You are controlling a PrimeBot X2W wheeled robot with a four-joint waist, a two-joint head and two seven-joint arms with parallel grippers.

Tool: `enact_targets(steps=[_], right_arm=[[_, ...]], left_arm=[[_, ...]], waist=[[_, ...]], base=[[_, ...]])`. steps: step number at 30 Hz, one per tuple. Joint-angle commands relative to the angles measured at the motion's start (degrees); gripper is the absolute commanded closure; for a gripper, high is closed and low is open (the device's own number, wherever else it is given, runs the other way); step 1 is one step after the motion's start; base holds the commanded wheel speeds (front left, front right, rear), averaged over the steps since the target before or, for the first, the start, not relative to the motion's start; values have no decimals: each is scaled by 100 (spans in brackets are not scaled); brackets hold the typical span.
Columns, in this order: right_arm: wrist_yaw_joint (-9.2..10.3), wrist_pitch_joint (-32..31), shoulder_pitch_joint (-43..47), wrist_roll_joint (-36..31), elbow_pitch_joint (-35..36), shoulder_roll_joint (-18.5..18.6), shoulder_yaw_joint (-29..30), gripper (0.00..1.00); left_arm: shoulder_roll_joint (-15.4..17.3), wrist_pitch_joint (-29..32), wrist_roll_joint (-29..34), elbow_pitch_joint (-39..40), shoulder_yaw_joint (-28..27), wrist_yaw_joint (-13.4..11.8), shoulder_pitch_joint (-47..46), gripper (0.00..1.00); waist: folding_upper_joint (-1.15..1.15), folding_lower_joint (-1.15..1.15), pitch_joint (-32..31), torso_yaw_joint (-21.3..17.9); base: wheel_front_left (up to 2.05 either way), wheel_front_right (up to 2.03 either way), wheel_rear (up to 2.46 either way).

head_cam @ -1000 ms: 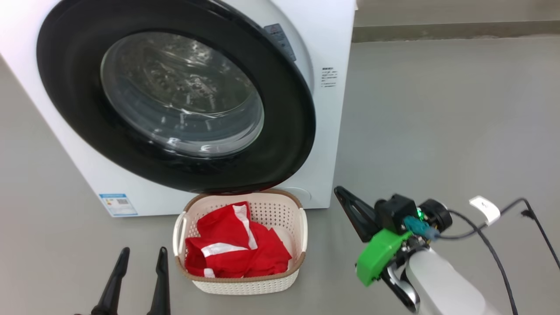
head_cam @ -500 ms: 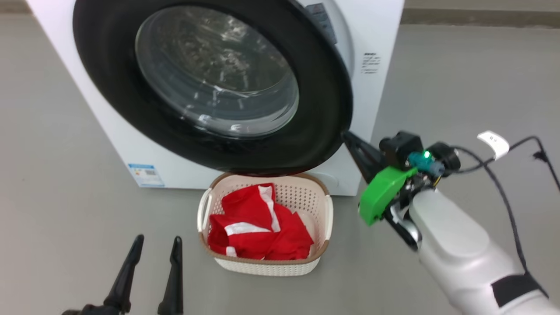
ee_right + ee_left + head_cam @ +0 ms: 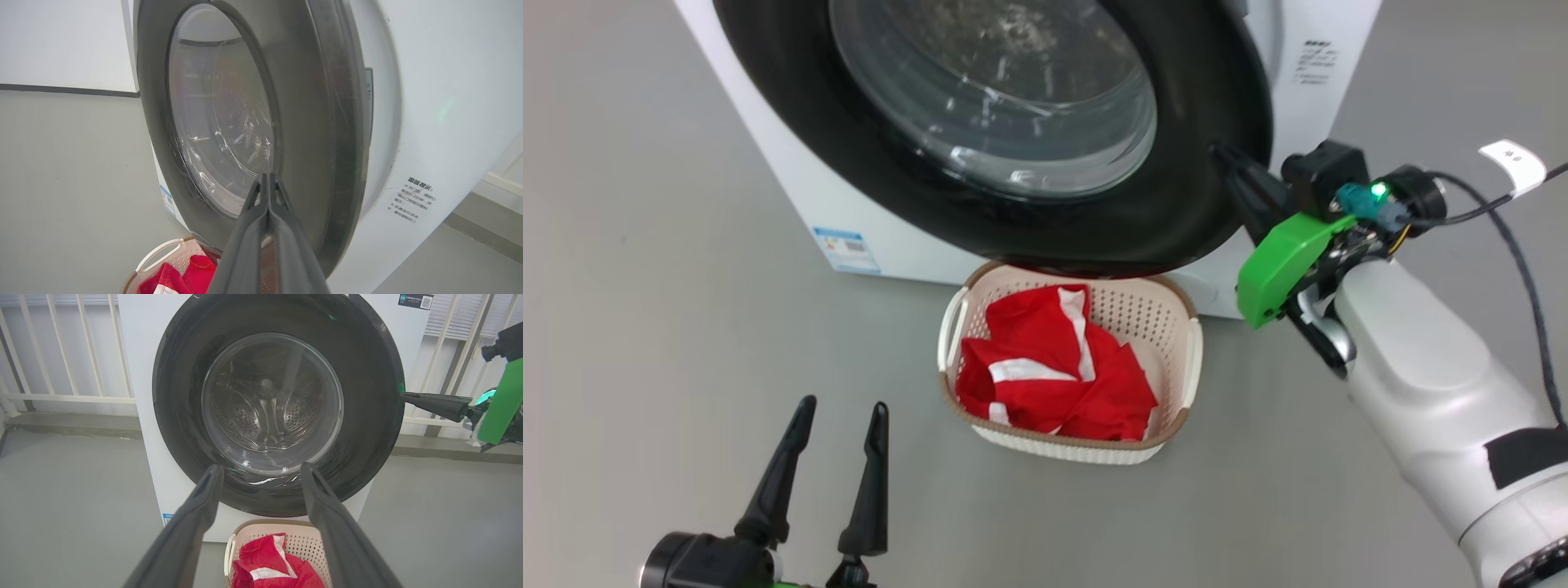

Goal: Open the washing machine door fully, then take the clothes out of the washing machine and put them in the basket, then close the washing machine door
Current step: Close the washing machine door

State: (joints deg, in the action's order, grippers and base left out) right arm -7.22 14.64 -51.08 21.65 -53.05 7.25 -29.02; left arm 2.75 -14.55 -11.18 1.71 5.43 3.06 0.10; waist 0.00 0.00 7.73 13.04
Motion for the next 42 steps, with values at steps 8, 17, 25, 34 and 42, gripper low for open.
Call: enact_targets(steps=[8,17,25,34,42], right_arm=[[-26,36,-486,-25,-28,125,129,100],[-26,36,-879,-94,-179,281,258,100],[-26,36,-1159,-176,-230,508,467,100],[-26,36,-1719,-405,-220,749,747,100],[-26,36,-1870,-414,-317,682,769,100]], left_arm=[[13,-45,-99,152,-76,-2,-356,0],[13,-45,-183,120,-137,63,-630,0],[13,-45,-267,-47,-56,162,-795,0],[13,-45,-333,-177,-46,224,-1085,0],[13,-45,-350,-340,20,240,-1247,0]], waist=[[0,0,528,357],[0,0,911,478],[0,0,1173,615],[0,0,1695,791],[0,0,1680,766]], base=[[0,0,0],[0,0,0],[0,0,0],[0,0,0],[0,0,0]])
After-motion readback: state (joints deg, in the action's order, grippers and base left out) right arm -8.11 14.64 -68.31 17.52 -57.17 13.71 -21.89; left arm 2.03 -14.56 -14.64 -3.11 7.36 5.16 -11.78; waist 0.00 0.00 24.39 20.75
